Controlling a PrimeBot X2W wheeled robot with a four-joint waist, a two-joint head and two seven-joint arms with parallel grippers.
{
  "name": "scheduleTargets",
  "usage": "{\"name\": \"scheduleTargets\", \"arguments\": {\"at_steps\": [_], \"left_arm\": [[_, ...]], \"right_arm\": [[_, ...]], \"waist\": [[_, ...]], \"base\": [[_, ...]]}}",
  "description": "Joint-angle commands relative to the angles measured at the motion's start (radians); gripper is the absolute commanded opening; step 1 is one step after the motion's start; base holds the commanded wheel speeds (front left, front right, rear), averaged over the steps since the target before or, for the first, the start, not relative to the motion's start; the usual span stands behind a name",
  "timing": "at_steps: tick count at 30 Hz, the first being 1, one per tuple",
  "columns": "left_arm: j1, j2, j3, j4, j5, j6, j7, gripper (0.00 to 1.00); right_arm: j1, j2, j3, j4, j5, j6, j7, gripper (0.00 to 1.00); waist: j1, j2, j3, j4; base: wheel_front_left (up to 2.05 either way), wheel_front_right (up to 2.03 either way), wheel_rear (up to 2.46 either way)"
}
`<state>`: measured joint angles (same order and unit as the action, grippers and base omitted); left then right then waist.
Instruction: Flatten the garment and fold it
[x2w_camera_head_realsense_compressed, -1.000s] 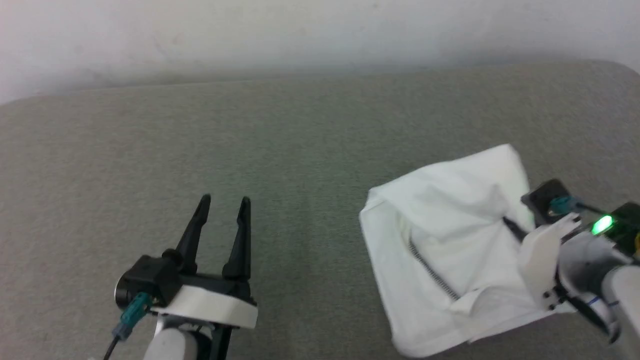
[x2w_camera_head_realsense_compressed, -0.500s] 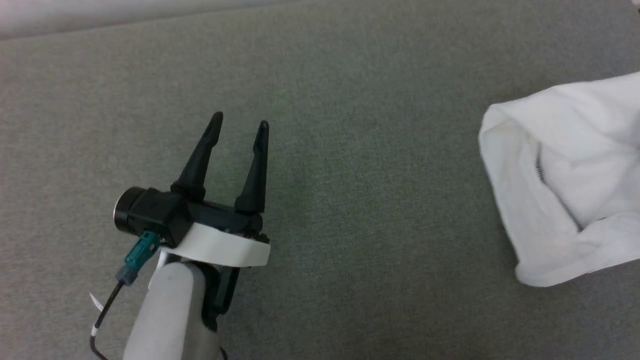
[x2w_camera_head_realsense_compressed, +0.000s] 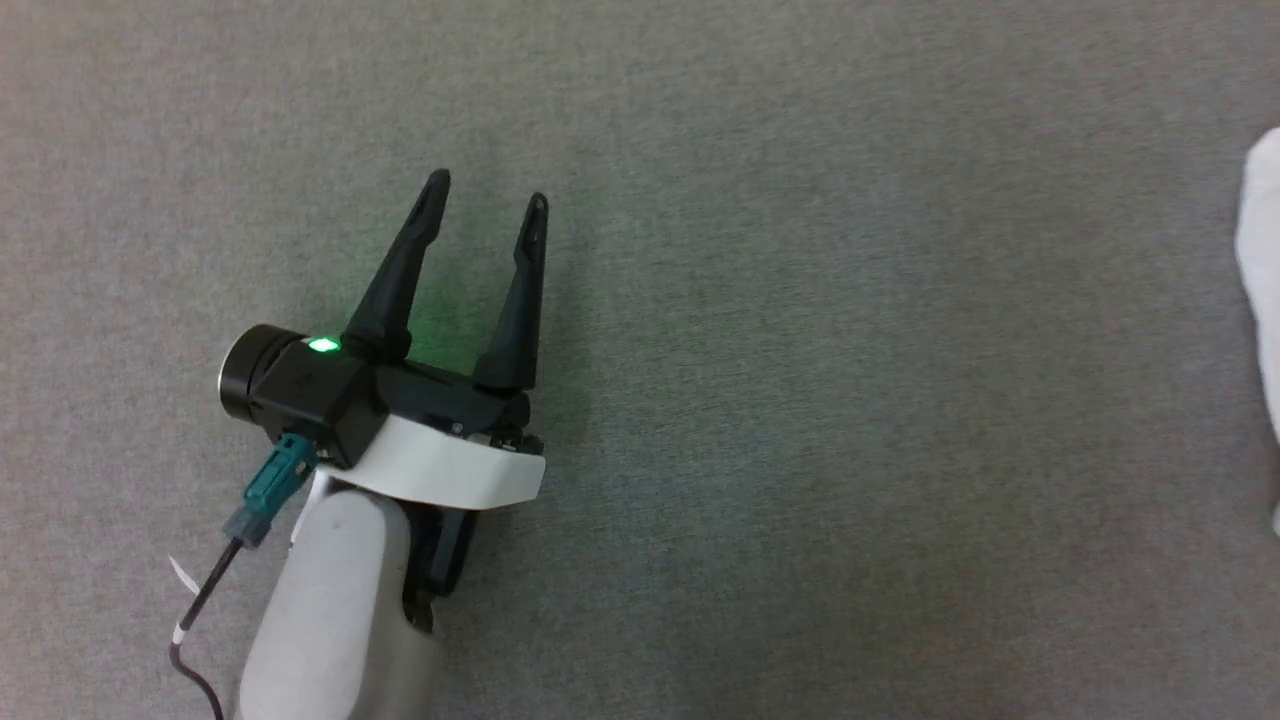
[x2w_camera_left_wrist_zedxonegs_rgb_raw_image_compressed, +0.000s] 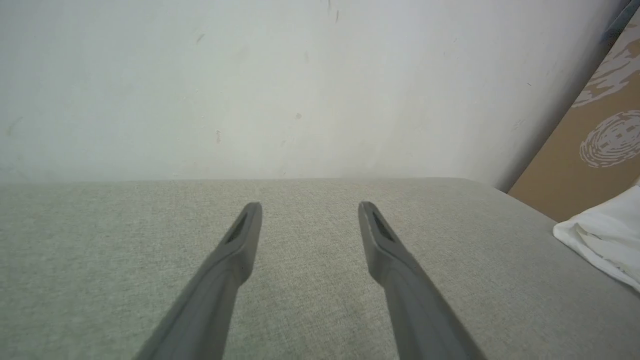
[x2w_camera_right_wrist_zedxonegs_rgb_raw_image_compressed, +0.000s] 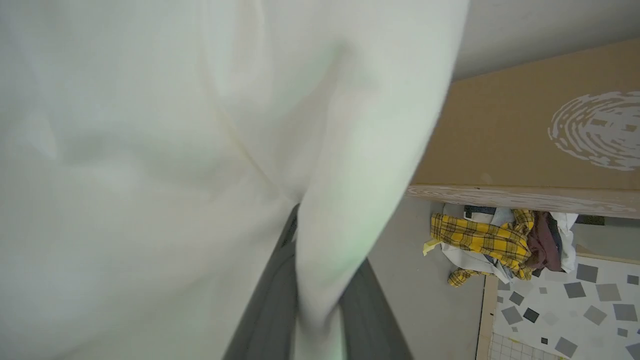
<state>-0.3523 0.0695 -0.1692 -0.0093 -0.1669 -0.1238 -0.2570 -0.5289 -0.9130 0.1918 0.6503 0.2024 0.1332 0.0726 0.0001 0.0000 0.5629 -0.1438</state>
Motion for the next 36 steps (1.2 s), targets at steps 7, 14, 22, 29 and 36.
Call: {"name": "scheduleTargets", "arguments": {"at_steps": [7, 14, 22, 29, 36], "left_arm": [[-0.021, 0.008, -0.006, 0.006, 0.002, -0.007, -0.005, 1.00], [0.016, 0.001, 0.009, 0.034, -0.020, -0.007, -0.005, 1.00], [0.108, -0.011, 0.058, 0.047, -0.044, -0.007, -0.005, 1.00], [0.194, -0.015, 0.104, 0.032, -0.023, 0.010, -0.005, 1.00], [0.261, -0.017, 0.142, 0.034, -0.006, 0.051, -0.005, 1.00]], "right_arm": [[-0.042, 0.057, -0.084, 0.096, -0.050, -0.002, -0.036, 1.00], [-0.074, 0.082, -0.094, 0.104, -0.100, -0.002, -0.043, 1.00], [-0.113, 0.119, -0.091, -0.008, -0.073, -0.002, -0.078, 1.00], [-0.076, 0.248, -0.144, -0.236, 0.040, -0.002, -0.144, 1.00], [0.060, 0.458, -0.224, -0.457, 0.086, -0.002, -0.187, 1.00]], "waist": [[-0.0001, 0.0000, 0.014, 0.031], [-0.0001, 0.0000, -0.120, 0.024], [-0.0001, 0.0000, -0.294, 0.022], [-0.0001, 0.0000, -0.400, 0.043], [-0.0001, 0.0000, -0.458, 0.070]], "base": [[0.00, 0.00, 0.00], [0.00, 0.00, 0.00], [0.00, 0.00, 0.00], [0.00, 0.00, 0.00], [0.00, 0.00, 0.00]]}}
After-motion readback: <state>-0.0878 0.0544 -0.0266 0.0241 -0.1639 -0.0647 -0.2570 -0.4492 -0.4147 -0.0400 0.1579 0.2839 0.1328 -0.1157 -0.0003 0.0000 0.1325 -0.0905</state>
